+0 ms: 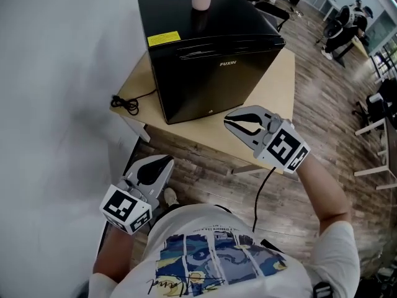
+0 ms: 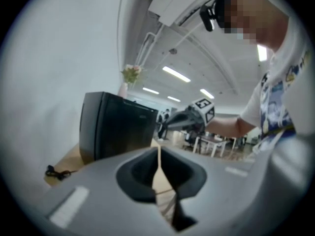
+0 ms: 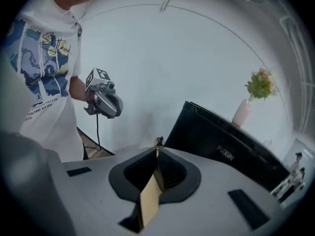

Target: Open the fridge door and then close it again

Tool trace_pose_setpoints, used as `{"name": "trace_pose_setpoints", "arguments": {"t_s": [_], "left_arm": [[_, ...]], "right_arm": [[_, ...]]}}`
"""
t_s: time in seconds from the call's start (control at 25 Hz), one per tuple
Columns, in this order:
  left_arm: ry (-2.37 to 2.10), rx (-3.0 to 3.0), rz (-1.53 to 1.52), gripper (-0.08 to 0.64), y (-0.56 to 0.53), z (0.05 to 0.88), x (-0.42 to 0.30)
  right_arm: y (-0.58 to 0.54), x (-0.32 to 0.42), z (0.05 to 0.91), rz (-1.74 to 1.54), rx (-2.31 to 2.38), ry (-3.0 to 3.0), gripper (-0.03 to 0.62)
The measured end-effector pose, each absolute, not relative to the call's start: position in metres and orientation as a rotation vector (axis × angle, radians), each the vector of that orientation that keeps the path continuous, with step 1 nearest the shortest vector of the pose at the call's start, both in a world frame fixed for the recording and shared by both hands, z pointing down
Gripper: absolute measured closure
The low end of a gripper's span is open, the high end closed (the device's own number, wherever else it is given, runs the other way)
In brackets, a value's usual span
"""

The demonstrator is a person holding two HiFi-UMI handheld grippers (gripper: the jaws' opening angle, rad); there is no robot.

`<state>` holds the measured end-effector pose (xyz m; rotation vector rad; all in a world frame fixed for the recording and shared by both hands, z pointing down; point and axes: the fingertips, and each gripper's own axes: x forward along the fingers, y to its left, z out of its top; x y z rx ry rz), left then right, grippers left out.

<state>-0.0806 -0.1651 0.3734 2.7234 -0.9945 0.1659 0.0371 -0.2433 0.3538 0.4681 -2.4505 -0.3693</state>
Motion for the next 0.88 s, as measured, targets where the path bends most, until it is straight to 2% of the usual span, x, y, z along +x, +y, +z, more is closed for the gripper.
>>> {"name": "trace_pose_setpoints", "arguments": {"t_s": [0.64, 0.88], "left_arm": [[-1.109, 2.65, 0.163, 0.547, -0.077, 0.391, 0.028], [-1.149, 2.587, 0.162, 0.551, -0.042, 0.414, 0.05]], "right_arm": [[-0.101, 0.141, 0.415, 0.167, 0.761, -2.76, 0.572], [-0.061, 0.168, 0.437, 0.253, 0.804, -2.771, 0.574]]}}
